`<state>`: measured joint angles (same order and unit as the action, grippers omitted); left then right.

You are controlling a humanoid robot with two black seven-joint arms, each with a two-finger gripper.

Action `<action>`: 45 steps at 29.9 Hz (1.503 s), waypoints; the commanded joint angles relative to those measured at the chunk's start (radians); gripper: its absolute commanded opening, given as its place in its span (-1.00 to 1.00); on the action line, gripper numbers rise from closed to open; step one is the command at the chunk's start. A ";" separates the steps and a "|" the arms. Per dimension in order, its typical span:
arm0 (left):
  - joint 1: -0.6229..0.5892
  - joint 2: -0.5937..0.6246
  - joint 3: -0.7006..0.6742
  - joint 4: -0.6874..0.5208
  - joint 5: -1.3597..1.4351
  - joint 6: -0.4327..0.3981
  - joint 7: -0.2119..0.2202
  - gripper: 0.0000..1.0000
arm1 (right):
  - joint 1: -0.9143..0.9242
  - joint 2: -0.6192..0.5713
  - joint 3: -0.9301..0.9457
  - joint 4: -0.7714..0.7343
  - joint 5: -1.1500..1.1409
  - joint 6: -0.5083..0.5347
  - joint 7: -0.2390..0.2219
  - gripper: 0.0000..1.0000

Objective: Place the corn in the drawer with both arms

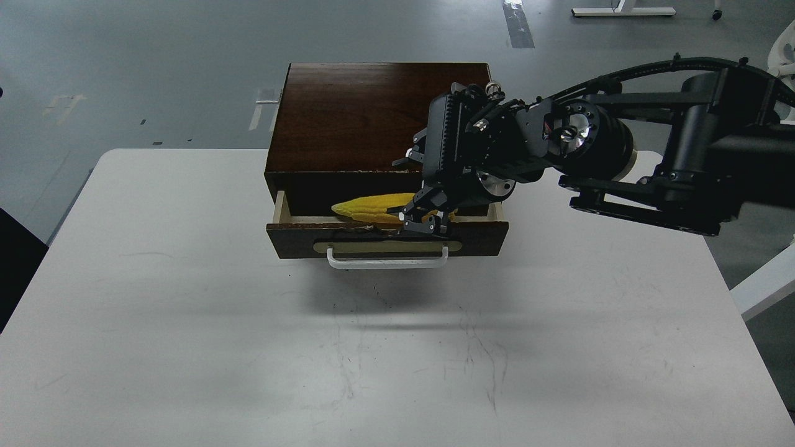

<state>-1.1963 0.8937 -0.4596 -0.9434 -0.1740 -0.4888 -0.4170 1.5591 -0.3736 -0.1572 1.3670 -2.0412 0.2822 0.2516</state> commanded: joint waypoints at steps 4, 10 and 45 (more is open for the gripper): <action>-0.002 0.005 -0.001 0.000 -0.001 0.000 0.001 0.95 | -0.019 -0.015 0.221 -0.051 0.257 0.002 -0.002 0.98; 0.000 0.005 -0.001 0.000 -0.001 0.000 0.003 0.95 | -0.014 -0.059 0.332 -0.108 0.671 -0.001 -0.011 1.00; 0.176 -0.223 0.001 0.202 -0.016 0.000 0.014 0.95 | -0.703 -0.235 1.038 -0.500 2.365 0.081 -0.002 1.00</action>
<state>-1.0377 0.6878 -0.4505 -0.7500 -0.1831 -0.4887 -0.4051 0.9422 -0.6176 0.8467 0.8656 0.3015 0.3068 0.2460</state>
